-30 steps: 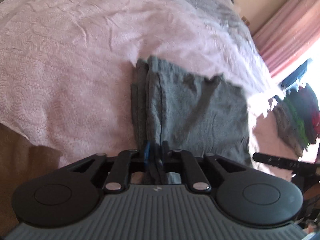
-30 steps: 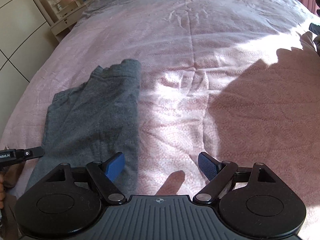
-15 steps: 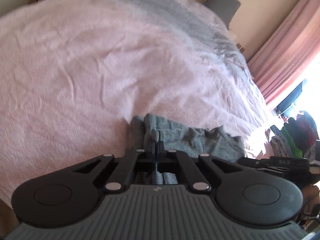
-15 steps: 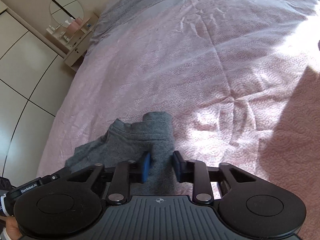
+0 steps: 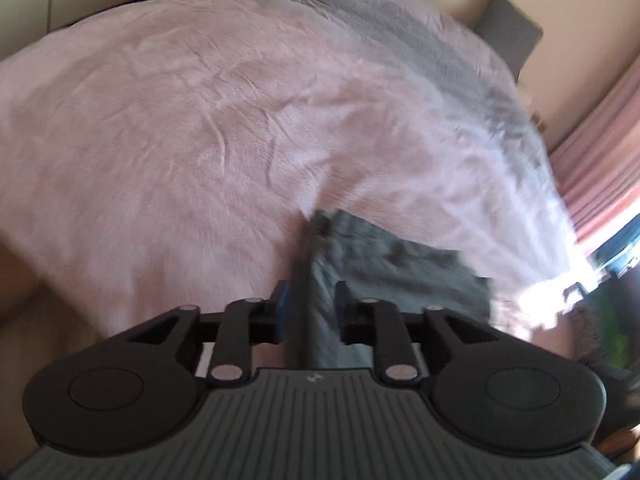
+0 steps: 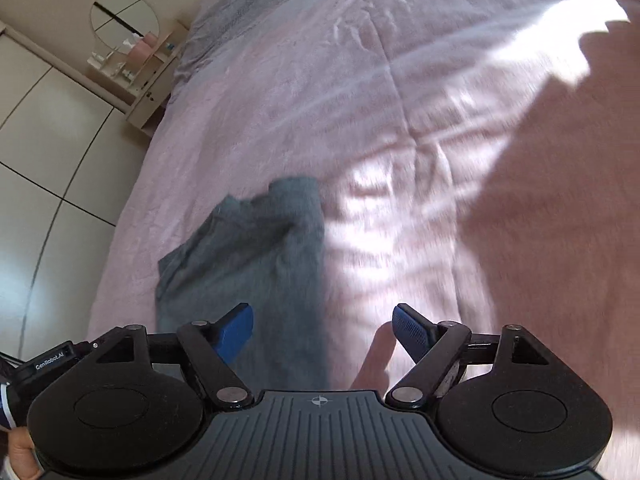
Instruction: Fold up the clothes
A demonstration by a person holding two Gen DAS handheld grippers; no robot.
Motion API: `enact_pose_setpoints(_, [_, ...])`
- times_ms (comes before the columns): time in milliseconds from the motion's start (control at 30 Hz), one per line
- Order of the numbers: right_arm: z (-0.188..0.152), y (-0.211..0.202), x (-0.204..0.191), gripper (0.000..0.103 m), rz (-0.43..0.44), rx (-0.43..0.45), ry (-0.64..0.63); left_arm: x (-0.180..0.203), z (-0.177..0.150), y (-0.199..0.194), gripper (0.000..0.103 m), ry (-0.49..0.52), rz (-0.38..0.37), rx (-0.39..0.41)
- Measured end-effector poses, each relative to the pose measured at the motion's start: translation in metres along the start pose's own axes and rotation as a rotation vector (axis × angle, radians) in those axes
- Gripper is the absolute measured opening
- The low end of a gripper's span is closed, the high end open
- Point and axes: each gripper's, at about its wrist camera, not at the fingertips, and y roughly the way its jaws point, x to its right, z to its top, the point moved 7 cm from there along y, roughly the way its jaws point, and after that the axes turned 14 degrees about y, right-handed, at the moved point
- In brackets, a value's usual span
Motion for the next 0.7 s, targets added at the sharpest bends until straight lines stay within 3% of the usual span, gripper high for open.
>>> enact_pose_setpoints(133, [-0.065, -0.039, 0.031, 0.080, 0.017, -0.105, 0.134, 0.001, -0.070, -0.057, 0.038, -0.311, -0.042, -0.051])
enact_pose_setpoints(267, [-0.097, -0.051, 0.040, 0.080, 0.060, -0.125, 0.224, -0.007, -0.133, -0.064, 0.042, -0.530, -0.019, -0.103])
enact_pose_setpoints(367, [-0.113, -0.055, 0.044, 0.071, 0.099, -0.132, 0.285, -0.013, -0.150, -0.049, 0.042, -0.614, -0.030, -0.070])
enact_pose_setpoints(467, [-0.111, -0.041, 0.044, 0.070, 0.126, -0.145, 0.293, -0.016, -0.157, -0.038, 0.039, -0.710, -0.051, -0.005])
enact_pose_setpoints(500, [-0.110, -0.038, 0.044, 0.055, 0.133, -0.149, 0.289, -0.017, -0.159, -0.037, 0.038, -0.740, -0.059, 0.011])
enact_pose_setpoints(533, [-0.109, -0.035, 0.044, 0.035, 0.140, -0.157, 0.289, -0.017, -0.161, -0.037, 0.027, -0.754, -0.068, 0.022])
enact_pose_setpoints(567, [-0.109, -0.033, 0.046, 0.011, 0.152, -0.178, 0.307, -0.016, -0.163, -0.037, 0.005, -0.756, -0.075, 0.027])
enact_pose_setpoints(700, [-0.108, -0.047, 0.045, 0.004, 0.176, -0.160, 0.300, -0.009, -0.157, -0.053, 0.002, -0.682, -0.111, 0.081])
